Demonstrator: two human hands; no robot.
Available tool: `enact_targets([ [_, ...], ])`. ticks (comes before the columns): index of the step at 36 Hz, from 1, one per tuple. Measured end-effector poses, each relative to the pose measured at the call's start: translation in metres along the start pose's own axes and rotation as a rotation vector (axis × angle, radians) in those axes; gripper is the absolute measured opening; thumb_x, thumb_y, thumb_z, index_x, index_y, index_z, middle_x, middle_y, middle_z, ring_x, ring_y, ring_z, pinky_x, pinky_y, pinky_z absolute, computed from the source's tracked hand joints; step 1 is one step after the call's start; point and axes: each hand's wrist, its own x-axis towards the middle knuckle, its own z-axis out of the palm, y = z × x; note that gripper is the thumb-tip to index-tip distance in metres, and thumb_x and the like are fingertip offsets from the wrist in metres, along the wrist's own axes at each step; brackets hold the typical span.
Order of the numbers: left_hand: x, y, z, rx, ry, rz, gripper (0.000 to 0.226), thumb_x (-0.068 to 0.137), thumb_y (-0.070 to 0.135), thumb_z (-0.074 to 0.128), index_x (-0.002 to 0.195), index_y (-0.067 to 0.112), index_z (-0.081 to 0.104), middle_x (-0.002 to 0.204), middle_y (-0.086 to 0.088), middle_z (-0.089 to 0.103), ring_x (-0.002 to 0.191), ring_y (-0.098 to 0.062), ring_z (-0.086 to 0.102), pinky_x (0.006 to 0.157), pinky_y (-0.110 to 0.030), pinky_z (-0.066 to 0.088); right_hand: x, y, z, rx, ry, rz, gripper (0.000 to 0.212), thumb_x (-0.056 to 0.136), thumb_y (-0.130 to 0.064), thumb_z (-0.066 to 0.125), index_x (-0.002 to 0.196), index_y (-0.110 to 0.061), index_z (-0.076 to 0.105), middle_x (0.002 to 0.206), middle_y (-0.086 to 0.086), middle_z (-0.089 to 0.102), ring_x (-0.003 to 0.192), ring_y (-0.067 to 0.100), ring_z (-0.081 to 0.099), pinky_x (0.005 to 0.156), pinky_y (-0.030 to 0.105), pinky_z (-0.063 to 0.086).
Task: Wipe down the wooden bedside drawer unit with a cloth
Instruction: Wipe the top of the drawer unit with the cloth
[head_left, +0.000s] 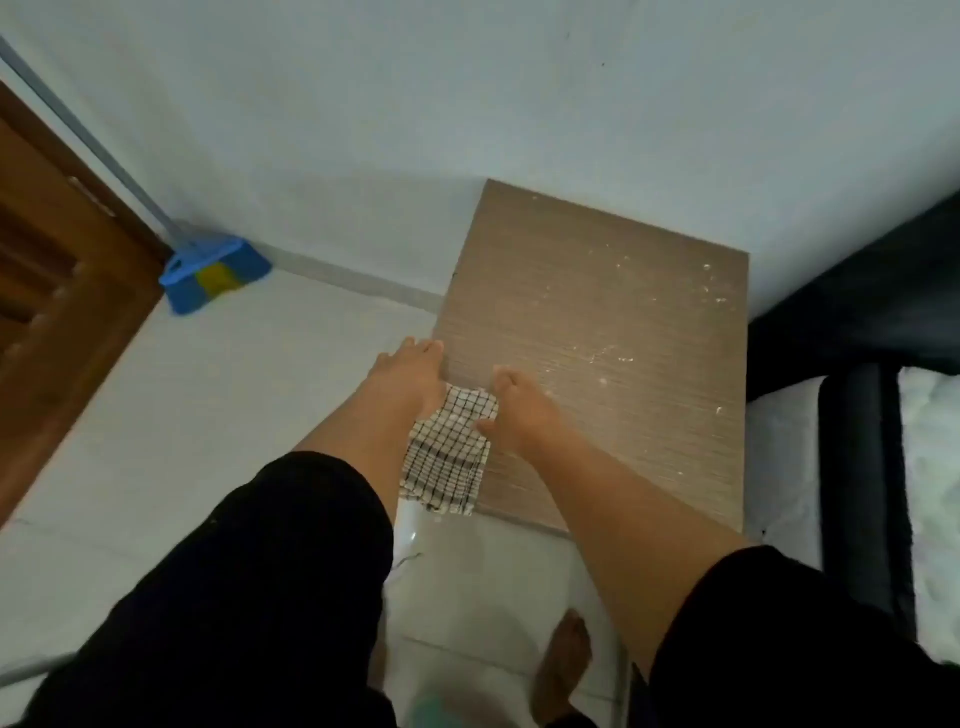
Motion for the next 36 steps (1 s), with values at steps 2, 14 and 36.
enact_targets([
  [2, 0.005, -0.004, 0.004, 0.011, -0.017, -0.010, 0.059, 0.100, 0.015, 0.034, 0.153, 0.013, 0.008, 0.161, -0.002, 0.009, 0.149, -0.022, 0.002, 0.119, -0.044, 0.010, 0.008, -0.002, 0.006, 0.003, 0.008, 0.001, 0.081, 0.088, -0.032, 0.065, 0.151, -0.011, 0.019, 0.155, 0.006, 0.023, 0.141, 0.025, 0.027, 0.114, 0.038, 0.028],
  [14, 0.036, -0.023, 0.037, -0.008, -0.040, 0.016, 0.061, 0.098, 0.008, 0.033, 0.153, 0.013, 0.010, 0.161, 0.000, 0.009, 0.149, -0.020, 0.002, 0.119, -0.044, 0.016, 0.043, -0.008, 0.040, -0.019, 0.112, 0.116, 0.074, 0.077, -0.029, 0.077, 0.138, -0.011, 0.040, 0.137, 0.005, 0.042, 0.128, 0.023, 0.038, 0.108, 0.036, 0.037],
  [36, 0.091, 0.012, -0.040, -0.184, 0.148, -0.004, 0.062, 0.095, 0.003, 0.034, 0.153, 0.015, 0.016, 0.160, -0.007, 0.013, 0.147, -0.027, 0.014, 0.118, -0.044, 0.019, 0.090, 0.038, -0.083, 1.237, -0.082, 0.251, 0.020, 0.089, -0.009, 0.054, 0.110, -0.007, 0.051, 0.106, 0.014, 0.064, 0.093, 0.027, 0.062, 0.090, 0.044, 0.052],
])
